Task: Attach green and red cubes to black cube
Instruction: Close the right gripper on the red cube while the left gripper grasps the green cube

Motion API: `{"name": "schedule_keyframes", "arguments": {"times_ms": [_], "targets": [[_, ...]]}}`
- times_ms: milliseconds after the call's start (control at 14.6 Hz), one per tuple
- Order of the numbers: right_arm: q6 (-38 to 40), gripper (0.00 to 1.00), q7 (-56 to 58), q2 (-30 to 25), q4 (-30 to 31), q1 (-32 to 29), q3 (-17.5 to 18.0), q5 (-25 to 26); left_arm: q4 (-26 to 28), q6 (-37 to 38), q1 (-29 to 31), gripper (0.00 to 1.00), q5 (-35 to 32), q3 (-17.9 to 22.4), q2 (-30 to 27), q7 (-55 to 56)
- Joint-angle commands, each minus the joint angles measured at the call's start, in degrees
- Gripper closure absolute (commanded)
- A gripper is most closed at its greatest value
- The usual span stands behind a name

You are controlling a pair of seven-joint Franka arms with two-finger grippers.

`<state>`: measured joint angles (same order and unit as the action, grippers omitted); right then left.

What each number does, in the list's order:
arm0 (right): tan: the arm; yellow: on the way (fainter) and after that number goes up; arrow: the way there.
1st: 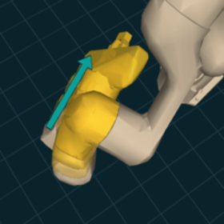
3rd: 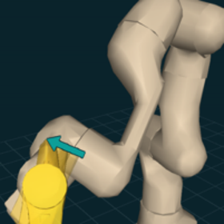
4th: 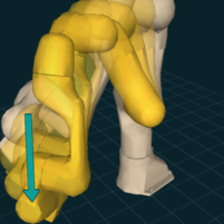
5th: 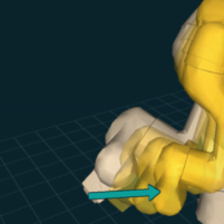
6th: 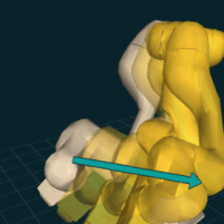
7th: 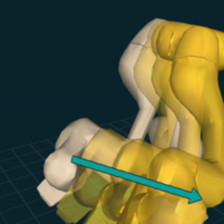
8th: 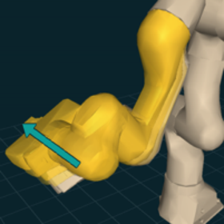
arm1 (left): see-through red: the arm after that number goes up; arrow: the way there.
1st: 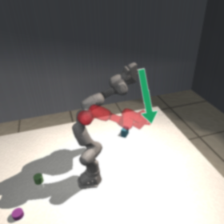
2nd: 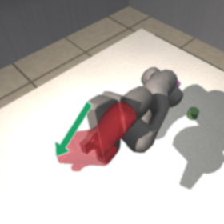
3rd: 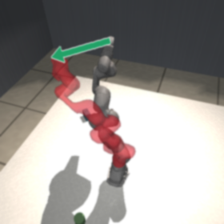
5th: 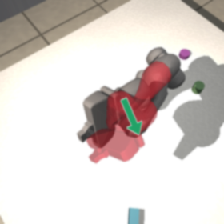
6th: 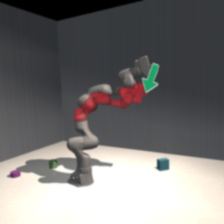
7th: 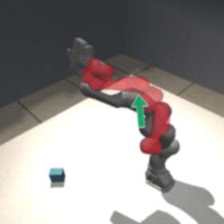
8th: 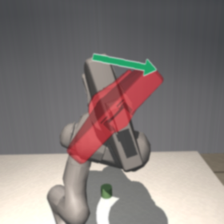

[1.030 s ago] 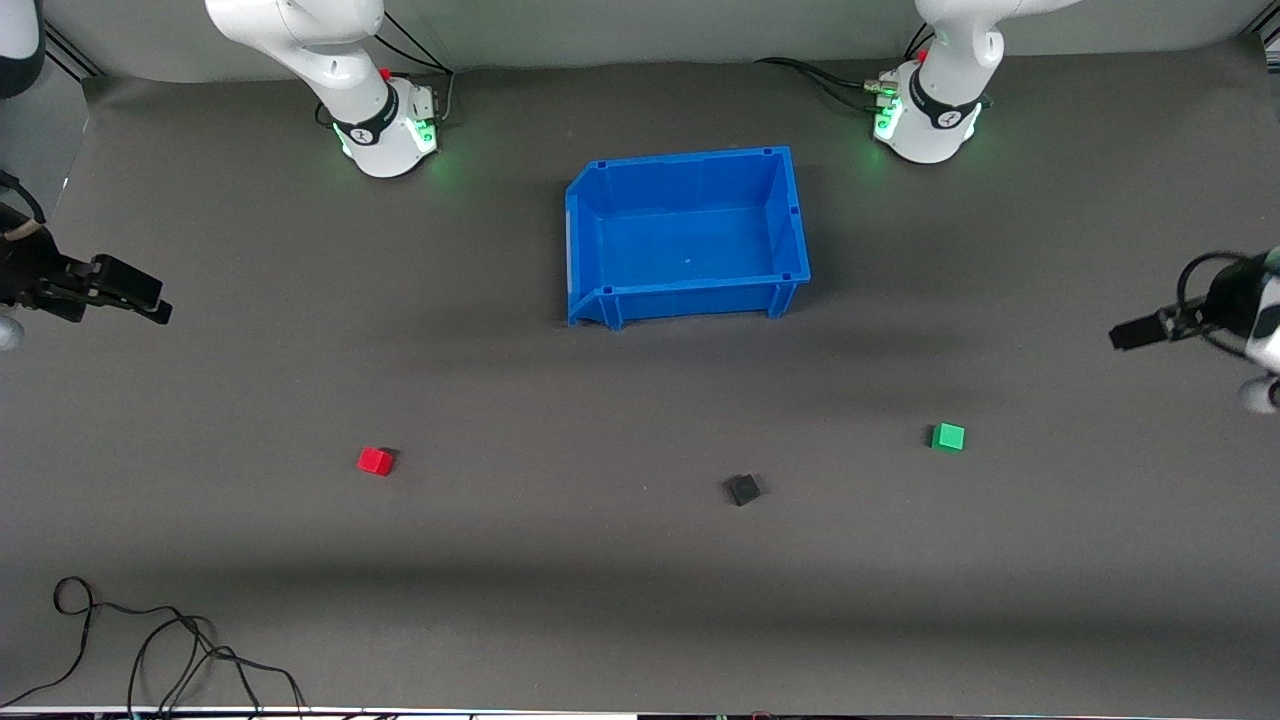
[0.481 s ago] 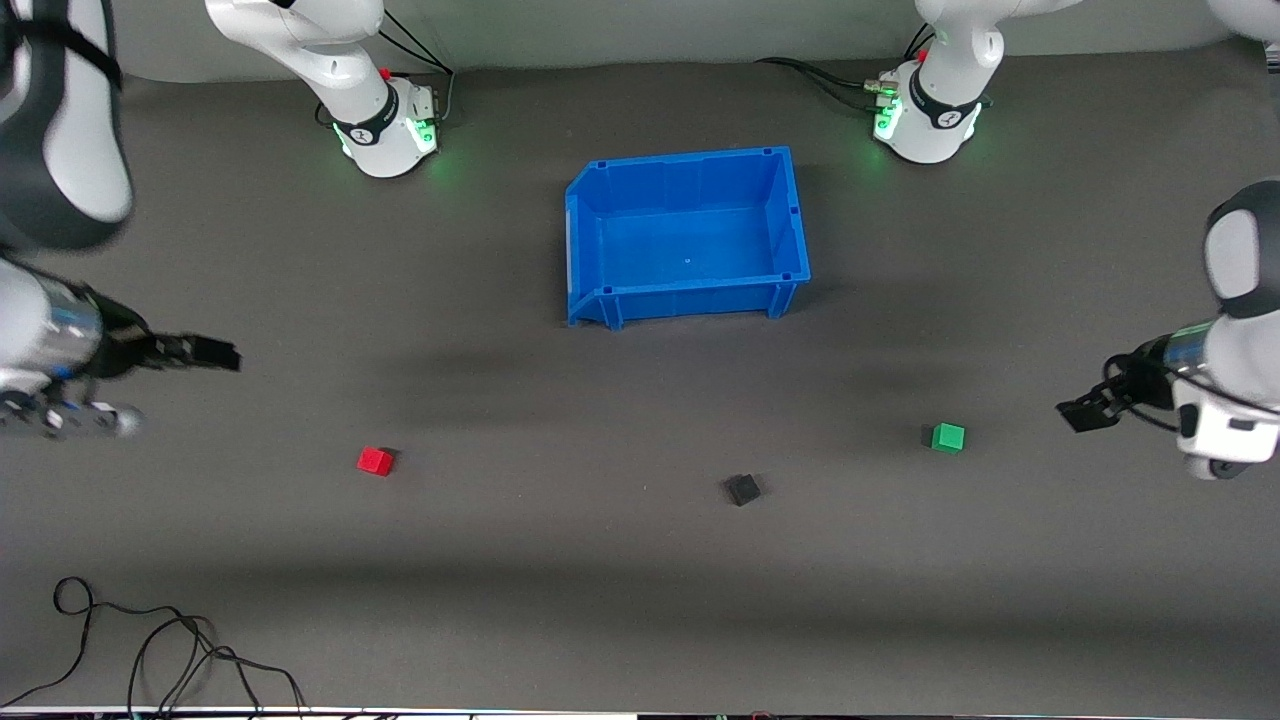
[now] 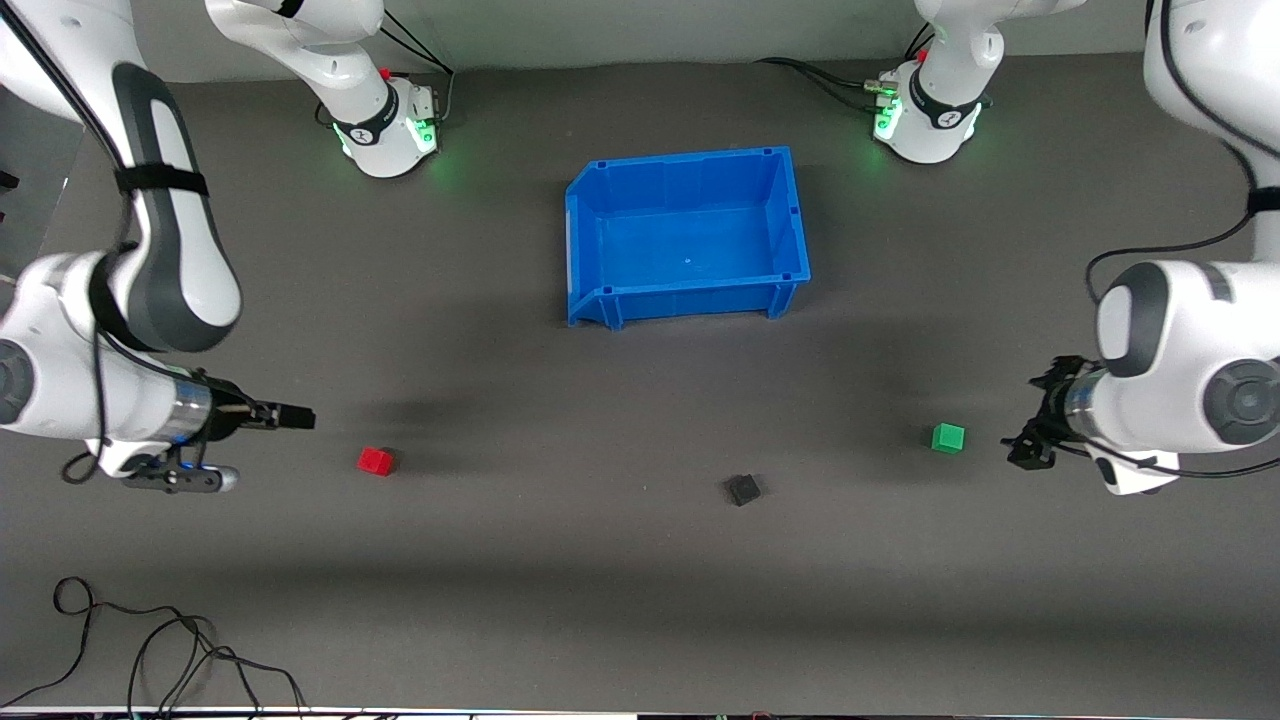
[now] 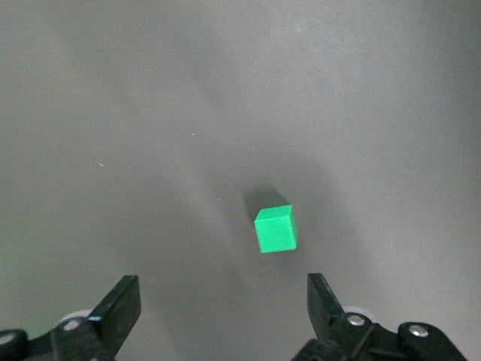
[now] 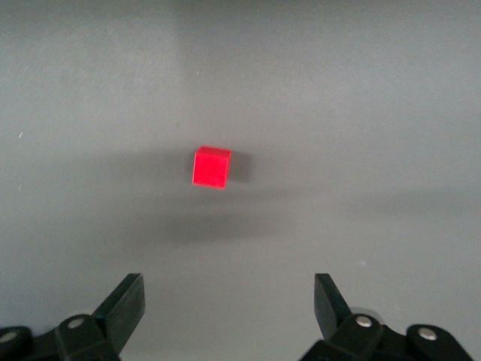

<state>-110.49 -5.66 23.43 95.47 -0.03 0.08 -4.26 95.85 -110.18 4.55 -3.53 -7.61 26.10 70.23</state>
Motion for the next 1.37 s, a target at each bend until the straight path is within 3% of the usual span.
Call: {"name": "schedule_keyframes", "arguments": {"times_ms": [0, 275, 412, 755, 824, 961, 1167, 1305], "targets": [[-5.2, 0.00, -3.3, 3.9, -0.2, 0.2, 0.0, -1.1, 8.1, -9.8, -0.2, 0.02, -0.1, 0.3, -1.2, 7.0], [-12.5, 0.01, -7.9, 9.6, -0.1, 0.6, 0.1, -1.9, 10.9, -17.3, -0.5, 0.02, 0.0, 0.4, 1.8, 8.7], [-14.0, 0.01, -9.0, 11.5, -0.4, 0.9, 0.1, -6.6, 11.9, -20.6, -1.0, 0.03, -0.2, 0.4, 4.1, 8.8], [-20.0, 0.01, -9.4, 16.4, -0.1, 3.5, 0.0, -7.0, 12.3, -26.8, -1.1, 0.04, -0.2, 0.4, 7.6, 9.0], [-20.8, 0.01, -9.4, 16.8, -0.1, 3.6, 0.0, -7.0, 12.3, -26.8, -1.2, 0.09, -0.2, 0.4, 8.0, 9.2], [-21.5, 0.01, -9.4, 17.4, -0.1, 3.6, -0.1, -7.0, 12.3, -27.2, -1.2, 0.27, -0.5, 0.4, 8.4, 9.6], [-22.3, 0.01, -9.3, 18.1, -0.1, 3.5, -0.3, -6.8, 11.9, -26.7, -1.3, 0.62, -0.6, 0.4, 8.0, 9.8], [-22.3, 0.12, -9.4, 18.2, -0.1, 3.5, -0.3, -6.7, 11.6, -25.6, -2.1, 1.00, -1.0, 0.5, 7.8, 10.4]]}}
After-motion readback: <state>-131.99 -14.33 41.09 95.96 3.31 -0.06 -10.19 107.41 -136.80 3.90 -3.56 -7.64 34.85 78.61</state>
